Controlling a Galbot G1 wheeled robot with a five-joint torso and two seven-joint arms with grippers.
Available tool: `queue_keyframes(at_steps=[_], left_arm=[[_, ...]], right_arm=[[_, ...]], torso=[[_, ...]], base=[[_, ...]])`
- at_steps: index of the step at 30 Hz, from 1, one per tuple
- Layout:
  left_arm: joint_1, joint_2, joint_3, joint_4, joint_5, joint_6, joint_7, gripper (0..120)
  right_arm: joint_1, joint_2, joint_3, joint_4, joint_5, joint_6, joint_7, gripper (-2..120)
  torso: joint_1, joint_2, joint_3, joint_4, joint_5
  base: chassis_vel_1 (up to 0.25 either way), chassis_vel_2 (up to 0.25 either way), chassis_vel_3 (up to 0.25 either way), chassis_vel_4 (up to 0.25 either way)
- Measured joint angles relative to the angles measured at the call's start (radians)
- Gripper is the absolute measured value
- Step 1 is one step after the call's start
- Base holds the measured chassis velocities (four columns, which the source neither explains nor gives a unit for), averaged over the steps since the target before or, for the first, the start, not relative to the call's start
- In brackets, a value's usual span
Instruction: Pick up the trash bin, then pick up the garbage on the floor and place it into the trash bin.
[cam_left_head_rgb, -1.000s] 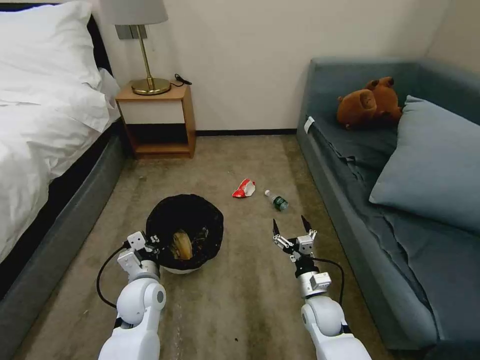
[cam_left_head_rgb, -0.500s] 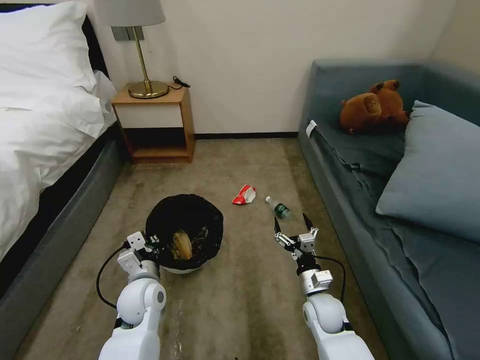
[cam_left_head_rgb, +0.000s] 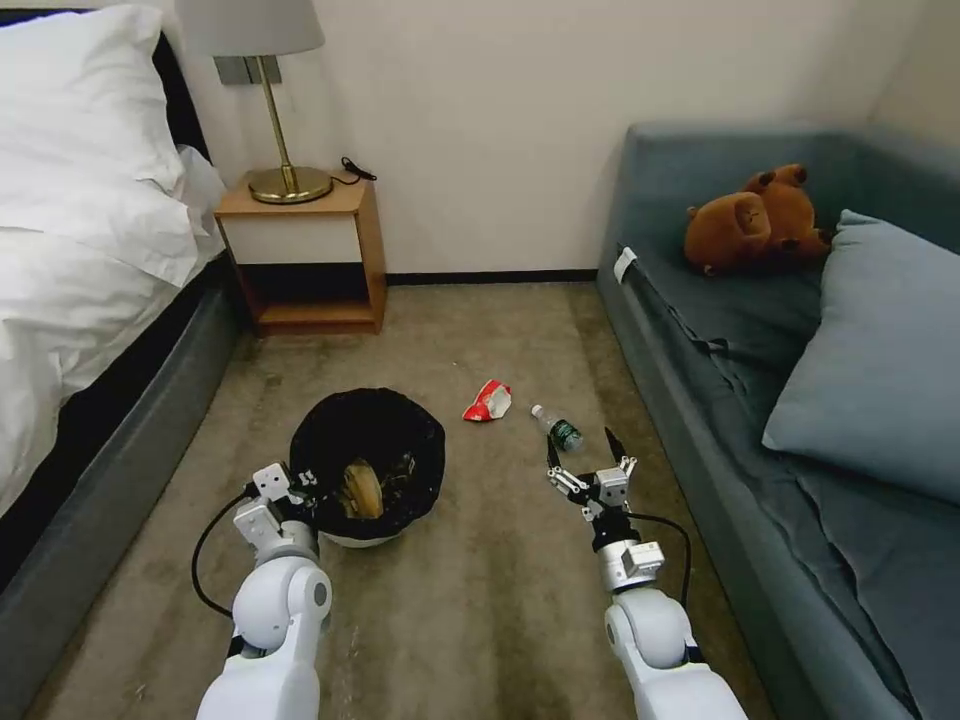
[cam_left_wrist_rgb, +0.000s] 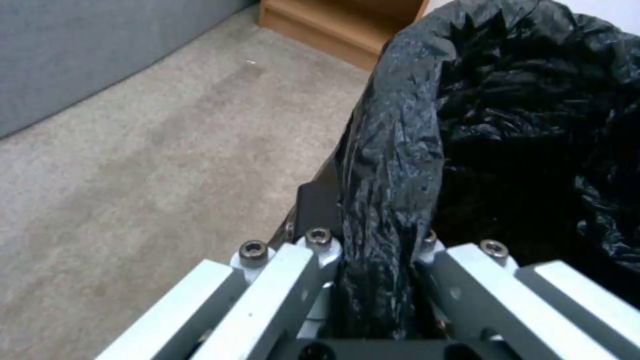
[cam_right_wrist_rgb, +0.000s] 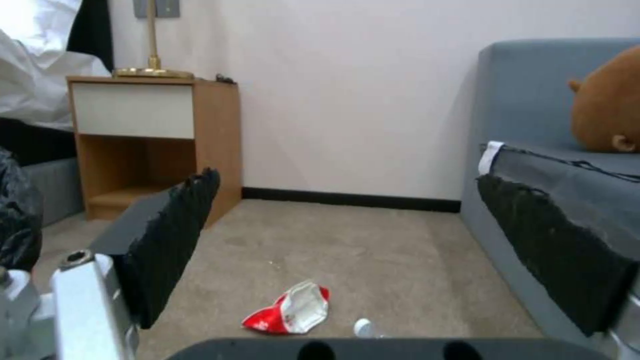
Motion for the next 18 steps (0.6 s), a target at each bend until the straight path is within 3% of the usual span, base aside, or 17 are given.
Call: queue_keyframes(at_steps=[18], left_arm=[[-0.003, -0.004, 0.001, 0.0, 0.004, -0.002, 0.001, 4]], right_arm=[[-0.001, -0.006, -0.001, -0.016, -0.003, 0.011, -0.002, 97]], torso=[[0.0, 0.0, 0.0, 0.0, 0.0001]], base=[[-0.065, 0.077, 0.071, -0.074]])
